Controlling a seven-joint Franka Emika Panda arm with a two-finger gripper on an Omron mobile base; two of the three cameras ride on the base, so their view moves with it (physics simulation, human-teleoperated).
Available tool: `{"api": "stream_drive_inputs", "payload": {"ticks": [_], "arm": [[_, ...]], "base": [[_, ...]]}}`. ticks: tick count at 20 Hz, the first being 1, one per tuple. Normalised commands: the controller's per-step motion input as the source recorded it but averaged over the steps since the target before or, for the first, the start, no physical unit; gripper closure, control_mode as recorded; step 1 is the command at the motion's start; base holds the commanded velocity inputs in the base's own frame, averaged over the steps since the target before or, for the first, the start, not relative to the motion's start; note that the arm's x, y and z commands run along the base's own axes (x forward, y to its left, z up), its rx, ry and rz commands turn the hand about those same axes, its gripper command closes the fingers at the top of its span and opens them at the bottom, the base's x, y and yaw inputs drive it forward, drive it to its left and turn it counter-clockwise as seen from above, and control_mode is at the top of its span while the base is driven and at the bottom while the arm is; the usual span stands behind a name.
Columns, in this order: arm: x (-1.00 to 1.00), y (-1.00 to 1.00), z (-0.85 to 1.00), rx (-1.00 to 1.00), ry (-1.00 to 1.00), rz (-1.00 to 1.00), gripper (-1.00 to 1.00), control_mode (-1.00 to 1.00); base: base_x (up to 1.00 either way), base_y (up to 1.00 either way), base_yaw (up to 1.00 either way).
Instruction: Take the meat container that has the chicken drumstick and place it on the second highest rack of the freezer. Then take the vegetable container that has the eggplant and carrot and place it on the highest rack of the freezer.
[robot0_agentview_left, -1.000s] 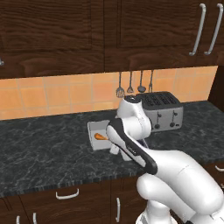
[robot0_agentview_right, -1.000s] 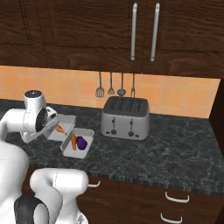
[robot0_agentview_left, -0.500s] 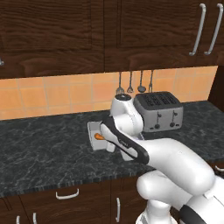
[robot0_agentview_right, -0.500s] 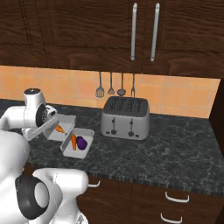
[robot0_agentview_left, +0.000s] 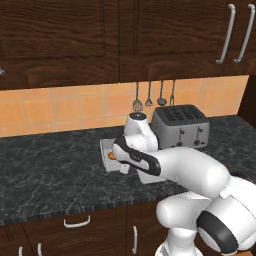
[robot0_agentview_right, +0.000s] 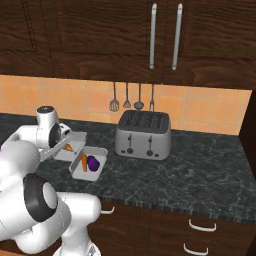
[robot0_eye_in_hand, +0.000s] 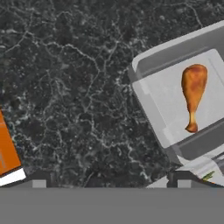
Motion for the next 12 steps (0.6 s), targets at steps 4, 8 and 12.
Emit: {"api": "stream_drive_inputs", "payload": {"ticks": [4,8,12], "arm": [[0.39,0.00,-0.27,0.00,0.00,0.00,-1.00,-1.00],[0.40,0.09,-0.20,0.00,0.00,0.00,-1.00,-1.00],[0.36,0.21,-0.19,0.00,0.00,0.00,-1.00,-1.00]], "base": [[0.00,0.00,0.00],[0.00,0.00,0.00],[0.00,0.00,0.00]]}}
